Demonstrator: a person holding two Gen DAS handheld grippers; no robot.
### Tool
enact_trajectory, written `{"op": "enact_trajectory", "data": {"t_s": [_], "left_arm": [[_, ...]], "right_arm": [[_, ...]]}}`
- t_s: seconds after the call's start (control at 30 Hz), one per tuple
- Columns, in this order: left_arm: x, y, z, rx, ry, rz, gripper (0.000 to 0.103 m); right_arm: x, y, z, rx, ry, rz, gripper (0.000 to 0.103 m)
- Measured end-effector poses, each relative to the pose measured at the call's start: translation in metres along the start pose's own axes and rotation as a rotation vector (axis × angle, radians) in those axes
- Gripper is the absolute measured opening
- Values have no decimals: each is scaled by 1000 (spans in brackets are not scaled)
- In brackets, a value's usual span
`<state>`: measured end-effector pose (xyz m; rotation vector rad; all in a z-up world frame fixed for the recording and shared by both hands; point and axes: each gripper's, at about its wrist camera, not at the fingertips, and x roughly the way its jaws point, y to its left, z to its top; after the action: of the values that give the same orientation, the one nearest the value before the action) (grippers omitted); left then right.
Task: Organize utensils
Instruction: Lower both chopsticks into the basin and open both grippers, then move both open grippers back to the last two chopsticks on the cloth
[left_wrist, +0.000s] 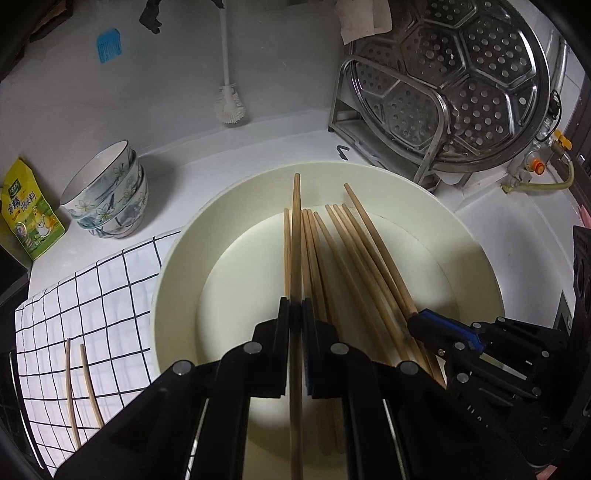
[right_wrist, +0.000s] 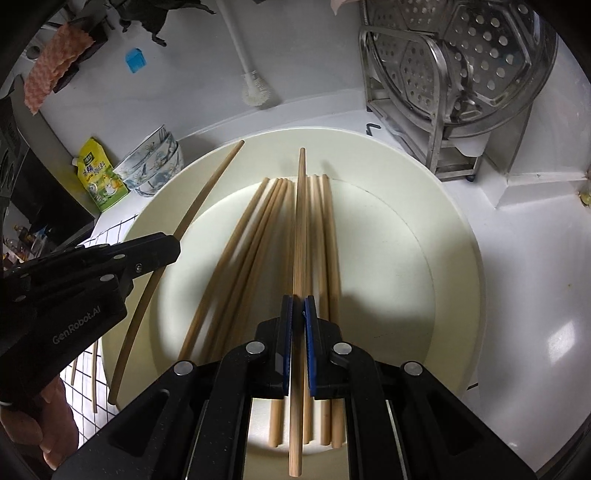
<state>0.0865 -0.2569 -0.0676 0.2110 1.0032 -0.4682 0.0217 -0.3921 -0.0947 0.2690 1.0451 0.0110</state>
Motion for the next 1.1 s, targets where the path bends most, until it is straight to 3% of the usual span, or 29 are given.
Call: {"op": "enact_trajectory", "data": {"t_s": [0.1,0.17,0.23,0.3,0.63,1.1], "left_arm": [[-2,1,1,-15,0,13,10],[-5,4,2,-23,-6,18,20],[-10,8,2,-38,-21,31,44],[-19,13,1,-56,-43,34,54],[-52,41,-16,-91,-60,53,63],[-92,106,-57,-150,-78,107,69]], "right_arm": [[-4,-4,-1,14,-16,-1,7],[-8,-5,-1,15,-28,-7,8],[-10,-6,-2,16,-33,-10,8],[-14,-6,-3,22,-39,-4,8],[-29,17,-10,8,-47,13,14],[-36,97,-26,-86,-13,75,28]]}}
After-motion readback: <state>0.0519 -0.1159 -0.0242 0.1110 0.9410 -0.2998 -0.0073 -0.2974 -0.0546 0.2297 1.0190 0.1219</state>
